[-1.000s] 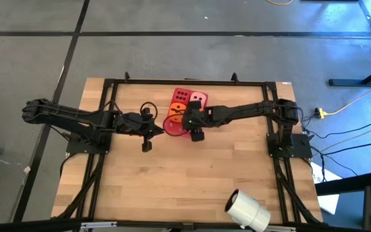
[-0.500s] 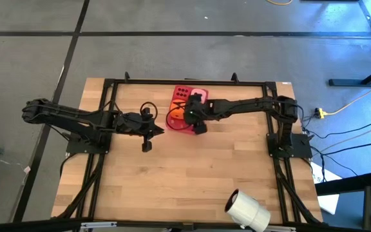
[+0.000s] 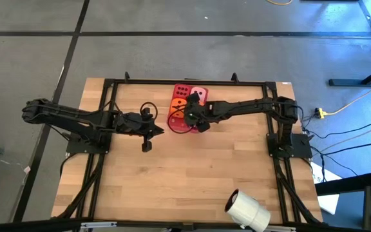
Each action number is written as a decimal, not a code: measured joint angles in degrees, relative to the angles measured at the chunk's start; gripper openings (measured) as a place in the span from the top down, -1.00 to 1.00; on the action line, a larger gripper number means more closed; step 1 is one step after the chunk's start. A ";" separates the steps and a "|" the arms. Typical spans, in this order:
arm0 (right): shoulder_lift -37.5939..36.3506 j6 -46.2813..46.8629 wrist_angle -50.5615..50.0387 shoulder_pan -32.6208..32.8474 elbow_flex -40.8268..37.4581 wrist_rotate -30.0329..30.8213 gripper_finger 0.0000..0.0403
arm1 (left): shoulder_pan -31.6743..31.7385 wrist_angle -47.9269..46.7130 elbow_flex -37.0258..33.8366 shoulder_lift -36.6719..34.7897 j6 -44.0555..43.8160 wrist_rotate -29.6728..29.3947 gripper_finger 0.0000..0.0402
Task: Pick & Place Dice
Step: Put the small red dice into the red bin, then return to Home Position
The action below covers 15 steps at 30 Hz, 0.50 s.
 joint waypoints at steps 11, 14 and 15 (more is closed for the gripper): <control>0.04 4.85 0.44 0.20 0.00 -13.54 -0.36 | -0.01 0.00 0.00 0.00 0.15 0.00 0.84; 0.04 4.42 0.44 1.04 0.00 -7.36 -0.36 | 0.00 0.00 0.00 0.00 -0.05 0.00 0.85; 0.04 4.14 0.44 1.37 0.00 -4.74 -0.36 | 0.00 0.00 0.00 0.00 -0.05 0.02 0.84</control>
